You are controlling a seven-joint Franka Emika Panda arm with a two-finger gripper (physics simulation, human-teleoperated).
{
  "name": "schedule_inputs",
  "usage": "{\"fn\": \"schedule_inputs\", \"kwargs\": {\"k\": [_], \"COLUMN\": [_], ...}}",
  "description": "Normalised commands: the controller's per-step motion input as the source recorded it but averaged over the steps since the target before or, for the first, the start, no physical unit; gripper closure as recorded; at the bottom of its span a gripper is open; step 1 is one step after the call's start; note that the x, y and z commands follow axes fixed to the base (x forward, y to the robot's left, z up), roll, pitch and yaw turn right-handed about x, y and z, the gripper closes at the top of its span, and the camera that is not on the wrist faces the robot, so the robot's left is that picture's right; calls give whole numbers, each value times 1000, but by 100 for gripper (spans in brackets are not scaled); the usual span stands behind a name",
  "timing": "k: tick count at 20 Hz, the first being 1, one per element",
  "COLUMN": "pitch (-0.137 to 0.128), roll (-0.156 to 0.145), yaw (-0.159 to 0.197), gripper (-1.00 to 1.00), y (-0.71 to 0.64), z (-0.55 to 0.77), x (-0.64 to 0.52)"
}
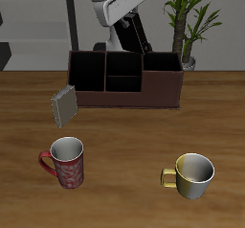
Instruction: Place the black book into the back desk caddy's front compartment
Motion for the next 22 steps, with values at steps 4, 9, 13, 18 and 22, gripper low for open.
{"fn": "schedule_inputs", "kwargs": {"k": [4,9,13,18,22], "pitch": [50,8,6,14,-12], "roll": [-37,3,-30,-74,-143], "yaw": [87,125,82,93,18], "gripper": [100,100,100,100,100], "y": [-110,-63,-152,-152,-152], "z": [-1,-27,-4,-14,19], "x": [-28,-24,-25,32,92]}}
